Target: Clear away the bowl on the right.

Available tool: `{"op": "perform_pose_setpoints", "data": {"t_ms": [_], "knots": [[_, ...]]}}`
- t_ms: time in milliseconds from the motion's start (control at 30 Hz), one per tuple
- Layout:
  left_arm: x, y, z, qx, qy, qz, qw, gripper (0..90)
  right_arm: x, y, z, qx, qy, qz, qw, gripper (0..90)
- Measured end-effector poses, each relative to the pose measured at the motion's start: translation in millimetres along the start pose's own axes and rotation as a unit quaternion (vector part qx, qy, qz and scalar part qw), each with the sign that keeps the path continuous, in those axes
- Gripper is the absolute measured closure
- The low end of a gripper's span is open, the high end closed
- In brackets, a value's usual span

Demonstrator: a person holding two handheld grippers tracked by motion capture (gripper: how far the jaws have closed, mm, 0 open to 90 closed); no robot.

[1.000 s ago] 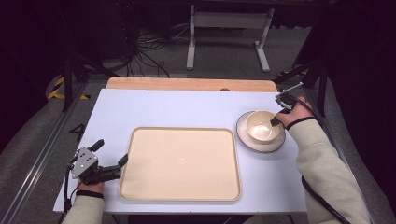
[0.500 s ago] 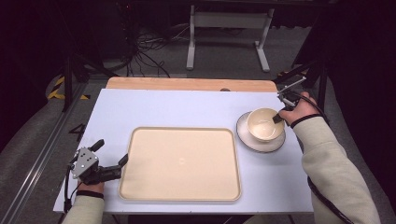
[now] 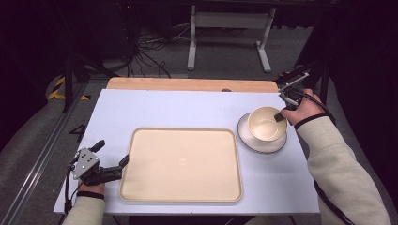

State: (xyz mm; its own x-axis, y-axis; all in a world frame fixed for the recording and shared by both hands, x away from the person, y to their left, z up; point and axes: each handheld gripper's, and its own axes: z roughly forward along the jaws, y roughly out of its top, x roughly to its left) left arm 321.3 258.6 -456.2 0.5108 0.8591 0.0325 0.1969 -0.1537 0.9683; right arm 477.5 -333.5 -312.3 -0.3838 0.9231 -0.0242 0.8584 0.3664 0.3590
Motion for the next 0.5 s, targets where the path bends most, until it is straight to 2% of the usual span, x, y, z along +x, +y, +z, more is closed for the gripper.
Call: {"op": "perform_pose_setpoints", "data": {"t_ms": [200, 500], "knots": [[0.0, 0.0, 0.0, 0.000, 0.000, 0.000, 1.0000, 0.2, 15.1, 3.9, -4.5, -0.004, 0.005, -0.022, 0.9997, 83.3], [0.2, 0.0, -0.1, 0.000, -0.001, 0.000, 1.0000, 0.2, 38.2, 12.7, -4.8, -0.003, 0.022, -0.041, 0.9989, 83.2]]}}
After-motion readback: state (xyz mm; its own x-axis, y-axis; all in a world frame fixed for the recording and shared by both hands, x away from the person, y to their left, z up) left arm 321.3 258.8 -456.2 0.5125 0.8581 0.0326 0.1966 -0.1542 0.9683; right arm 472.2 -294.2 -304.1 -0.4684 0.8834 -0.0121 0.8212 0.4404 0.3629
